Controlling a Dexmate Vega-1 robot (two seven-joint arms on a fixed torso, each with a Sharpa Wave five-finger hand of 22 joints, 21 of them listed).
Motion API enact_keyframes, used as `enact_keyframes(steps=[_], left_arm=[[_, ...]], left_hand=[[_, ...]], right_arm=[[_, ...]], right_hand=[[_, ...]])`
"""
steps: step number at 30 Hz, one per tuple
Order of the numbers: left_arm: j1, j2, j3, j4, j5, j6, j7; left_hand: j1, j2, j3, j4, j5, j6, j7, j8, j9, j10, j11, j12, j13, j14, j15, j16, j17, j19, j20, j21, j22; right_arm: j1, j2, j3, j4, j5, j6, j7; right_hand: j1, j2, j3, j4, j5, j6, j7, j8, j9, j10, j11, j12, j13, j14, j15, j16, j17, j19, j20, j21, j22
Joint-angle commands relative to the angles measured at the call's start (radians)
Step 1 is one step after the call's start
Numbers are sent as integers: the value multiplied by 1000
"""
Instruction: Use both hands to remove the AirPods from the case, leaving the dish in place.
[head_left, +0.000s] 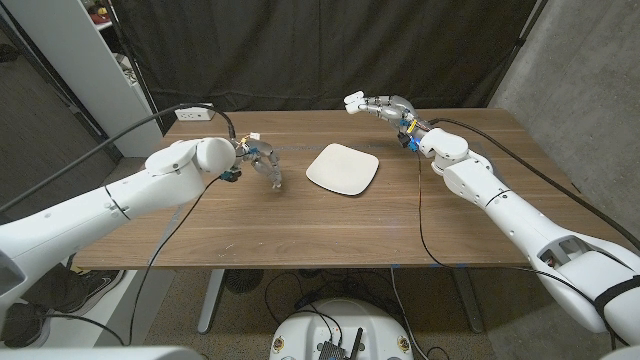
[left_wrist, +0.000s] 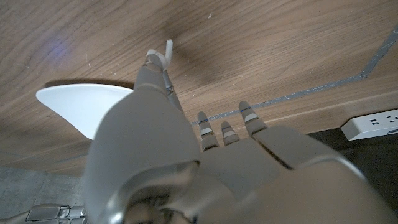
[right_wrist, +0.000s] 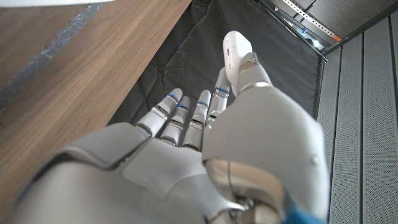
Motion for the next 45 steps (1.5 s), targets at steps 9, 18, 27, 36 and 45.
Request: enact_keyframes(steps=[9, 18, 27, 36, 45], left_arm=[[56, -56, -2, 78, 73, -3, 33], [112, -66, -48, 120, 5, -15, 108], [134, -52, -67, 123, -30, -22, 150], [132, -8, -81, 74, -39, 3, 132], [188, 28, -182, 11, -61, -76, 276]], left_hand=[[12, -1, -7, 2, -4, 20, 6, 0, 89, 16, -8, 8, -8, 18, -23, 13, 0, 8, -8, -1, 3], [7, -1, -14, 9, -13, 30, -3, -3, 82, 29, -18, 15, -15, 48, -45, 20, 0, 22, -22, 2, 3], [-14, 1, -22, 25, -33, -42, -24, -41, 72, 34, -12, 18, -22, 64, -56, 17, 1, 29, -28, 2, 4], [-86, -40, -68, 56, -74, -258, -20, -103, 36, -27, 5, 4, -34, 42, -47, 6, 3, 18, -37, -7, 5], [-159, -79, -115, 85, -85, -298, 33, -83, 0, -5, 39, 22, -40, 70, -24, 23, 6, 29, -29, -1, 6]], right_arm=[[-6, 3, -3, -10, -5, -7, -19], [-15, 0, -5, -30, -9, -20, -34], [-27, -5, -4, -49, -11, -31, -49], [-30, -2, -5, -49, -12, -26, -50], [-29, 3, -6, -48, -20, -12, -57]], right_hand=[[2, 11, -1, -4, 5, 70, -68, 6, 216, -8, -6, -4, 2, -4, -78, 1, 6, -3, -4, -3, 2], [3, 14, 0, -4, 4, 65, -67, 5, 219, -8, -7, -5, 3, -5, -78, 1, 7, -5, -5, -3, 2], [2, 14, -1, -3, 2, 64, -71, 4, 220, -9, -6, -6, 3, -6, -80, 0, 7, -5, -5, -3, 2], [2, 15, -1, -4, 1, 61, -70, 3, 221, -10, -7, -8, 3, -6, -80, 0, 6, -6, -6, -2, 2], [6, 16, 1, -6, -1, 60, -66, 1, 221, -12, -9, -9, 4, -7, -80, -1, 6, -7, -7, -2, 2]])
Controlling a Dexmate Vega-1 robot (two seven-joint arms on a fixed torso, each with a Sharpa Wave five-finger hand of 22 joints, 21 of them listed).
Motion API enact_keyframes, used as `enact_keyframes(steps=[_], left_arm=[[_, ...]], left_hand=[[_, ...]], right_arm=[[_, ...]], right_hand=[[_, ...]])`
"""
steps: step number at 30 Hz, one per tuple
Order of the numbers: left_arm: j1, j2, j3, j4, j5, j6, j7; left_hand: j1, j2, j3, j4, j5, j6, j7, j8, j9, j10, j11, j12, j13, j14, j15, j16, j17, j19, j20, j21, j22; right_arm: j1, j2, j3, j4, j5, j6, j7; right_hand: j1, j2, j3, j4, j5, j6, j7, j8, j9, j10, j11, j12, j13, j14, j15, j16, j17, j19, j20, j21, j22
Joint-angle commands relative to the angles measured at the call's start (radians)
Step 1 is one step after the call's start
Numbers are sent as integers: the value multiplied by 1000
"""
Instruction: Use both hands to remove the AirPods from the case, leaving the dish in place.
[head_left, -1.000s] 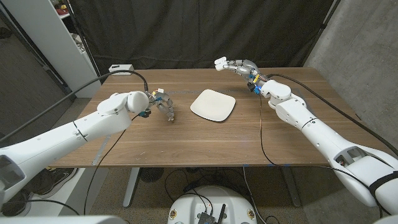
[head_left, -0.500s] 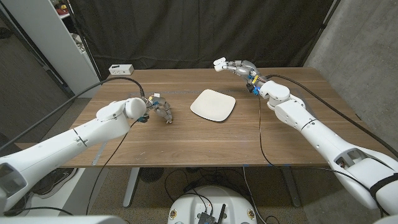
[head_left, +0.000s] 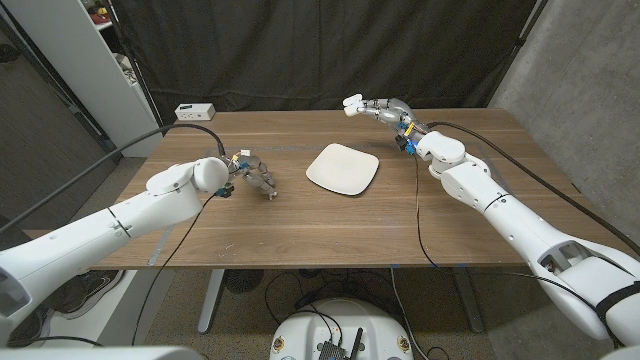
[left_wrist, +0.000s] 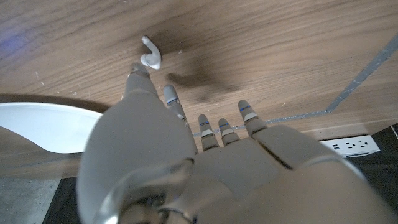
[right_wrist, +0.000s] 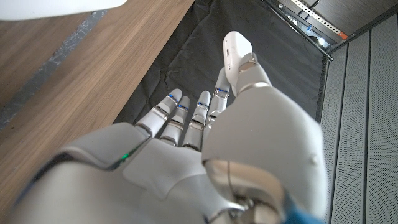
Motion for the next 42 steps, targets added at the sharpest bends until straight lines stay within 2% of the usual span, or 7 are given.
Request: enact_keyframes(steps=[1, 2, 3, 9, 21, 31, 42], left_arm=[[86, 31, -123, -57, -32, -110, 213], [120, 16, -147, -50, -25, -155, 307], [133, 4, -159, -43, -18, -188, 360], [126, -35, -185, -20, -5, -313, 438], [23, -88, -157, -26, 94, -357, 373], [-102, -127, -118, -4, 162, -410, 258], [-110, -226, -122, 113, 125, -545, 353]], left_hand=[[-42, -9, -31, 17, 3, 50, 46, 32, -24, 75, 27, 31, 0, 76, 37, 24, 4, 51, -1, 19, 4], [-38, -9, -36, 15, 7, 105, 76, 44, -41, 147, 27, 57, -2, 151, 22, 39, 4, 99, -21, 34, 5], [-31, -12, -38, 10, 8, 127, 80, 47, -51, 178, 22, 66, -3, 187, 11, 44, 3, 126, -31, 42, 6], [-12, -4, -32, 1, 12, 142, 76, 46, -60, 191, 11, 68, -4, 206, -7, 39, 2, 135, -31, 42, 7], [9, 9, -28, -8, 18, 112, 57, 29, -73, 138, 14, 41, -4, 158, 4, 7, 3, 105, -14, 25, 8], [22, 15, -26, -14, 22, 120, 73, 34, -82, 108, 25, 26, -4, 114, 12, -5, 3, 85, -6, 15, 8], [54, 33, -12, -29, 25, 144, 78, 43, -87, 131, 9, 34, -4, 138, -10, 6, 2, 97, -10, 18, 8]], right_arm=[[-2, 5, -2, -1, -11, 18, -7], [-2, 5, -2, -2, -14, 19, -12], [-3, 4, -3, -5, -18, 18, -17], [-10, 2, 1, -12, -20, 21, -24], [-12, -11, 6, -21, -17, 24, -11], [-20, -16, 4, -31, -6, 25, 10], [-38, -27, -14, -71, -58, 15, -32]], right_hand=[[5, 9, 2, -4, 0, 62, -63, 5, 221, -2, 0, -1, 5, -9, -82, -2, 2, -4, -5, -2, 2], [5, 9, 2, -4, 0, 62, -64, 6, 222, -2, 0, -1, 5, -9, -81, -2, 2, -4, -5, -2, 2], [5, 9, 2, -4, 0, 63, -64, 6, 221, -2, 0, -1, 5, -9, -81, -2, 2, -4, -4, -3, 2], [6, 10, 2, -4, -1, 62, -65, 5, 222, -2, 2, -1, 5, -8, -82, -2, 2, -4, -4, -2, 2], [7, 11, 2, -4, -3, 67, -65, 6, 222, -1, 1, -2, 6, -7, -82, -2, 2, -5, -5, -2, 2], [10, 10, 3, -6, -4, 67, -64, 6, 225, 1, 1, -2, 6, -6, -83, -2, 1, -5, -5, -2, 2], [15, 9, 4, -9, -3, 71, -61, 6, 223, 3, 2, -2, 6, -4, -83, -2, 1, -3, -3, -1, 2]])
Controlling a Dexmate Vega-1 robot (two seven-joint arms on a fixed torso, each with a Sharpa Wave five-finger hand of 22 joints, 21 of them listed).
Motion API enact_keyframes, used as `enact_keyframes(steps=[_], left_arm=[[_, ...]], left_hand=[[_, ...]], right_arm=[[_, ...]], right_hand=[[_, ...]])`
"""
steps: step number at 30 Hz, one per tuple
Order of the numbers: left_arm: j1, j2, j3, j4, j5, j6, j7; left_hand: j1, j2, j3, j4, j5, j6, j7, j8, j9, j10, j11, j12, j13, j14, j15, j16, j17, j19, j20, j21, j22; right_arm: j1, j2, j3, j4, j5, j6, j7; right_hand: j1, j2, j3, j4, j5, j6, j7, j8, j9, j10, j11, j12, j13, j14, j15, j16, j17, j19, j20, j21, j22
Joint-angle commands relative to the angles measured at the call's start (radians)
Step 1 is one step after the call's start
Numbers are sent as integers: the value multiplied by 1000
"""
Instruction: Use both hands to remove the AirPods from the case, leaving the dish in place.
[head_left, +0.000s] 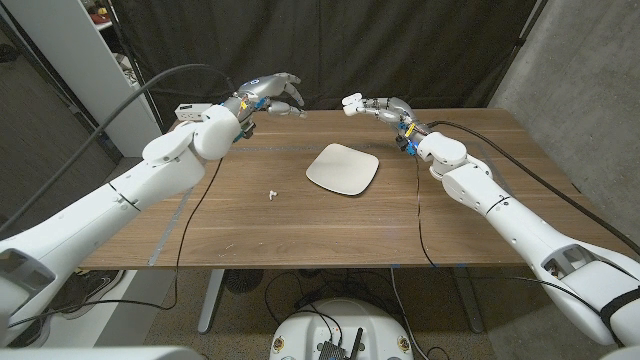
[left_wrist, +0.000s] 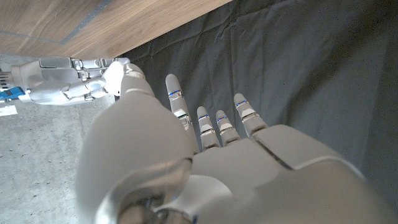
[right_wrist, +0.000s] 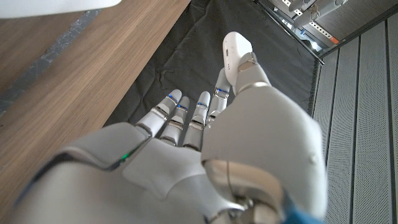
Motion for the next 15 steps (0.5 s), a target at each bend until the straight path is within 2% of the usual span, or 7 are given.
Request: enact_keyframes(steps=[1, 5, 11, 15], left_arm=[[-34, -100, 2, 117, -28, -150, 75], [-33, -145, 2, 189, -81, -222, 112], [-41, -187, 9, 262, -147, -270, 110], [-52, -210, 14, 315, -223, -308, 71]], left_hand=[[24, 5, 3, -12, 9, 21, 3, 8, -1, 24, -11, 9, 1, 15, -15, 10, 2, 14, -8, 0, 3], [37, 12, 9, -19, 7, 38, -3, 13, -2, 42, -33, 14, 1, 42, -26, 17, 1, 24, -11, 3, 4], [41, 14, 11, -21, 5, 36, -9, 11, -4, 47, -37, 15, 1, 51, -30, 18, 2, 28, -10, 4, 4], [44, 15, 13, -23, 4, 37, -10, 11, -5, 47, -37, 14, 1, 51, -32, 16, 2, 28, -11, 4, 4]], right_arm=[[-17, -14, -16, -40, -48, -10, -37], [-23, -22, -22, -68, -81, -18, -62], [-21, -31, -31, -91, -128, -26, -90], [-26, -33, -33, -102, -155, -25, -111]], right_hand=[[6, 7, 3, -8, 4, 74, -60, 6, 223, 6, 5, -2, 2, 2, -88, -2, 2, 3, 2, 0, 2], [7, 6, 2, -8, 5, 78, -63, 7, 223, 8, 4, -1, 2, 3, -87, -2, 2, 5, 4, 0, 2], [10, 5, 3, -10, 5, 78, -61, 9, 225, 9, 5, -1, 3, 4, -86, -1, 2, 7, 5, 1, 2], [10, 4, 3, -10, 6, 80, -61, 8, 224, 9, 5, -1, 3, 6, -86, -1, 2, 9, 4, 1, 2]])
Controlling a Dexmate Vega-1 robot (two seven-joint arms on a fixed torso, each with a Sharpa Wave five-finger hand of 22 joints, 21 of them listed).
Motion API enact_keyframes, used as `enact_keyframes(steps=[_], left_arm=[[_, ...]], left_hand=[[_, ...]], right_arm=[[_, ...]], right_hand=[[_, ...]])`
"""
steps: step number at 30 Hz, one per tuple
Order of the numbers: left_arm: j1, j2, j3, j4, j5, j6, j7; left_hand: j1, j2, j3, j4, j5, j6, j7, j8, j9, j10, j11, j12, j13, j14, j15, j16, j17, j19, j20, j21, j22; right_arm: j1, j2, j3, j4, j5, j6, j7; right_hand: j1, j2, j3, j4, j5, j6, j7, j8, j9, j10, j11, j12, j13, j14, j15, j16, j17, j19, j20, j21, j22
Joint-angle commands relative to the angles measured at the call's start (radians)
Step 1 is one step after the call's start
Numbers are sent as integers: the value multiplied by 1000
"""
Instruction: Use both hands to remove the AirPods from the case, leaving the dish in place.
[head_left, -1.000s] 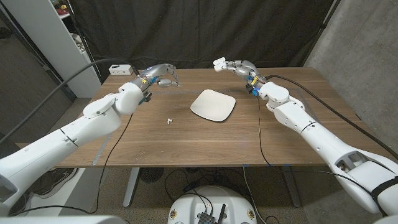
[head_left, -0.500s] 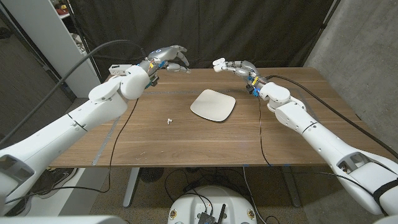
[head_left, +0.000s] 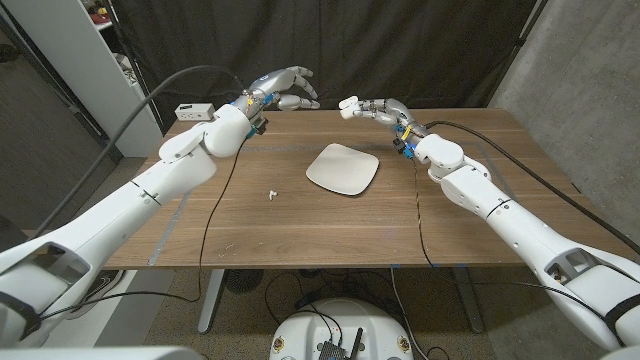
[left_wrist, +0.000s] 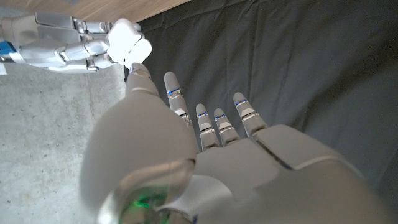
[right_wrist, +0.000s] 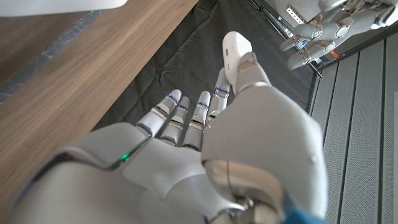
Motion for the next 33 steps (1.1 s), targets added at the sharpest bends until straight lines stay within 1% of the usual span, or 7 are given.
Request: enact_keyframes(steps=[1, 10, 18, 23, 29, 31, 33], left_arm=[[-21, -90, 11, 156, -155, -127, -14], [-28, -133, 17, 219, -239, -155, -23], [-39, -164, 22, 287, -331, -223, -58], [-46, -173, 28, 308, -351, -242, -68], [-51, -170, 35, 310, -363, -236, -87], [-50, -170, 36, 311, -364, -234, -88], [-50, -170, 38, 310, -365, -231, -88]], left_hand=[[16, 4, -5, -6, 3, 10, -6, 2, -1, 2, -13, 0, 1, 6, 0, 2, 2, 8, 2, 4, 4], [20, 4, -4, -8, 1, 10, -11, 1, -4, 4, -10, -2, 0, 4, 4, 0, 3, 6, 7, 2, 5], [17, 5, -7, -6, 1, -21, -34, -13, -8, 2, -9, -4, 1, 3, 6, -2, 5, 6, 9, 1, 5], [10, -1, -14, -3, 3, -35, -70, -18, -11, -4, -13, -8, 1, -3, 5, -3, 7, 2, 12, -1, 6], [7, -6, -20, -1, 6, -47, -85, -21, -15, -15, -15, -13, 1, -12, 7, -6, 8, -2, 14, -2, 6], [7, -7, -22, -1, 8, -51, -101, -21, -17, -17, -20, -14, 1, -13, 6, -6, 8, -2, 14, -2, 6], [6, -7, -23, 0, 9, -46, -107, -18, -18, -16, -20, -14, 1, -15, 6, -6, 9, -2, 15, -2, 6]], right_arm=[[-10, -15, -15, -47, -87, -11, -62], [-12, -20, -30, -70, -160, -20, -101], [-6, -13, -52, -75, -218, -30, -120], [1, -9, -61, -69, -239, -26, -116], [1, -8, -70, -80, -271, -33, -126], [0, -8, -71, -84, -274, -33, -124], [-3, -10, -72, -94, -283, -38, -128]], right_hand=[[9, 6, 1, -8, 9, 74, -68, 8, 223, 5, 1, -1, 3, 6, -85, -1, 2, 6, 0, 1, 2], [11, 4, 1, -9, 10, 75, -67, 6, 222, 9, 2, -1, 4, 8, -86, 0, 2, 12, 4, 3, 1], [12, 0, -1, -10, 11, 81, -67, 6, 219, 11, -1, -1, 4, 10, -85, 0, 2, 16, 9, 3, 1], [12, 1, -1, -9, 12, 80, -65, 4, 217, 12, -2, -1, 4, 12, -88, 1, 2, 18, 10, 3, 1], [13, 0, -1, -9, 13, 81, -66, 4, 217, 12, -3, -2, 4, 12, -88, 1, 2, 18, 10, 2, 1], [13, 1, -1, -9, 13, 82, -65, 4, 216, 12, -3, -2, 4, 12, -88, 1, 3, 18, 11, 2, 1], [13, 1, -1, -8, 13, 80, -65, 3, 216, 10, -3, -3, 4, 12, -88, 1, 3, 18, 11, 2, 1]])
